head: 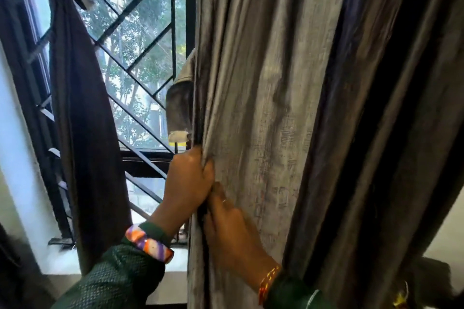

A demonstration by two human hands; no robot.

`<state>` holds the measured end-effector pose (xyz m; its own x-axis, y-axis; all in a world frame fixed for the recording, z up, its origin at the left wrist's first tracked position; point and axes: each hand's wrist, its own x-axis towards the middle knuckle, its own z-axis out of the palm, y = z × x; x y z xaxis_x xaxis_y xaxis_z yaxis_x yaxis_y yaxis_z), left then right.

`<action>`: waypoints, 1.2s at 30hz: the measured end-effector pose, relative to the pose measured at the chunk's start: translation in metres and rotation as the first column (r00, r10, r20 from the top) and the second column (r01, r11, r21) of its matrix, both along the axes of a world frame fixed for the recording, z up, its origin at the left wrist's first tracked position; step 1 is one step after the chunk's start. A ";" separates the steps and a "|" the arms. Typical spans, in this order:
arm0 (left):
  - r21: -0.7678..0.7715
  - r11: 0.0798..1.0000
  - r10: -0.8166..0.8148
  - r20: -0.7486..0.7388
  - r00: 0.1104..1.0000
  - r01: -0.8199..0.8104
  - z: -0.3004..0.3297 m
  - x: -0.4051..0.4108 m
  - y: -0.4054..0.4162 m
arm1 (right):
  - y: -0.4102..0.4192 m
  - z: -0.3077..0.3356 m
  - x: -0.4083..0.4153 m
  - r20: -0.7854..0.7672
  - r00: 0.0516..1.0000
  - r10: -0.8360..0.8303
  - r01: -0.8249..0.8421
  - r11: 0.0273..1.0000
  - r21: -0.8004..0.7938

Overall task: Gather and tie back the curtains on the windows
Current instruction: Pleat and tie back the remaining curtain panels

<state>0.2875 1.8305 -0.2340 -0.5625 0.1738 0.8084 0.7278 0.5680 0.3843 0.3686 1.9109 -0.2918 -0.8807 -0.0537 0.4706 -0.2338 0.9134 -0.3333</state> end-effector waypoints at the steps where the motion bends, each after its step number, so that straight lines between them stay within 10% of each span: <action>1: -0.012 1.000 0.014 0.007 1.000 -0.014 0.001 -0.002 -0.007 | 0.005 0.006 -0.002 -0.112 0.994 -0.011 0.011 1.000 0.005; 4: 0.002 0.999 0.051 0.011 0.999 -0.051 0.001 -0.009 -0.028 | 0.052 0.035 -0.016 -0.438 0.851 -0.290 0.201 0.950 -0.238; 10: 0.006 0.998 0.060 0.025 0.998 -0.060 0.004 -0.011 -0.045 | 0.111 0.085 -0.035 -0.264 0.788 -0.557 0.217 0.652 -0.727; 18: -0.020 1.000 -0.004 -0.008 1.000 0.004 -0.004 -0.001 -0.011 | 0.020 0.036 -0.026 -0.364 0.901 -0.234 0.024 0.867 -0.498; 28: 0.082 0.981 -0.175 0.019 0.984 0.173 -0.008 0.018 0.016 | -0.003 -0.006 -0.009 0.164 0.969 -0.183 0.227 0.921 -0.317; 36: 0.172 0.978 -0.139 0.138 0.981 0.115 -0.011 0.019 0.012 | 0.021 -0.027 0.016 0.294 0.956 0.014 -0.006 1.000 -0.029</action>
<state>0.3063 1.8421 -0.2449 -0.6602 0.1252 0.7406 0.7177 0.3959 0.5729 0.3841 1.9315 -0.3190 -0.9800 -0.0539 0.1917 -0.1304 0.9011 -0.4135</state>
